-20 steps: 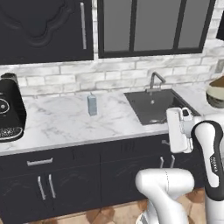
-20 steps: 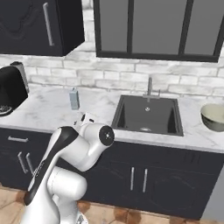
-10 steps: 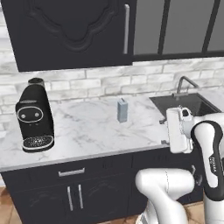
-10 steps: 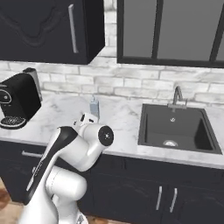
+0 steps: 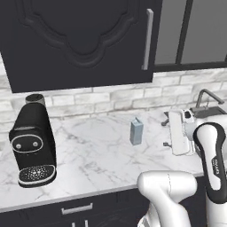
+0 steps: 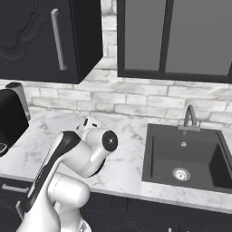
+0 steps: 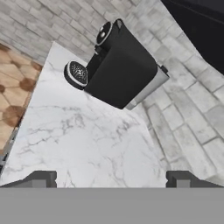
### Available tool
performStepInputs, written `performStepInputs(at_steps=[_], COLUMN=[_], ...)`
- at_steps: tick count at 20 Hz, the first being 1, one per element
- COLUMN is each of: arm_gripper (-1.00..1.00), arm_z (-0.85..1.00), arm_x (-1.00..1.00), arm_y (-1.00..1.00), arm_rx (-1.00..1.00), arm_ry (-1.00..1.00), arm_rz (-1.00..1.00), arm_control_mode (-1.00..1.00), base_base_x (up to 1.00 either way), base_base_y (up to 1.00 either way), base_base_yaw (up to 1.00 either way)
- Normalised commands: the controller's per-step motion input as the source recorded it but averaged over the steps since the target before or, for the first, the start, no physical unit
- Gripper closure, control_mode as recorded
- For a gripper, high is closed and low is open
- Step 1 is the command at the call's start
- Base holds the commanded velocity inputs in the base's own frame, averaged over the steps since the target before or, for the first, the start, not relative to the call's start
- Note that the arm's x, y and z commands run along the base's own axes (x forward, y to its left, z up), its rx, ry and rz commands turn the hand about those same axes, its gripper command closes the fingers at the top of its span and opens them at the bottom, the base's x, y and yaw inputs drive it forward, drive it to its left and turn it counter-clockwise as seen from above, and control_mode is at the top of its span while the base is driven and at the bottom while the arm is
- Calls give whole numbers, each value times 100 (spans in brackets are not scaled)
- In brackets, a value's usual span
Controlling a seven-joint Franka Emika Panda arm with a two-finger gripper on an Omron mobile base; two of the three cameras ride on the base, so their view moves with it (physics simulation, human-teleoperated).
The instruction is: Gather the eggs and milk located in the vicinity of the sink area and place them right next to the bowl.
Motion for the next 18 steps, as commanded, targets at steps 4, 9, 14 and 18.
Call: performStepInputs(at_steps=[4, 9, 14, 18], arm_gripper=[-100, -100, -100, -100], arm_z=[0, 0, 0, 0], arm_x=[0, 0, 0, 0], arm_y=[0, 0, 0, 0], arm_rx=[0, 0, 0, 0], arm_ry=[0, 0, 0, 0], arm_rz=[0, 0, 0, 0], arm_control_mode=[100, 100, 100, 100], base_base_x=[55, 33, 5, 0], base_base_y=[0, 0, 0, 0], base_base_yaw=[0, 0, 0, 0])
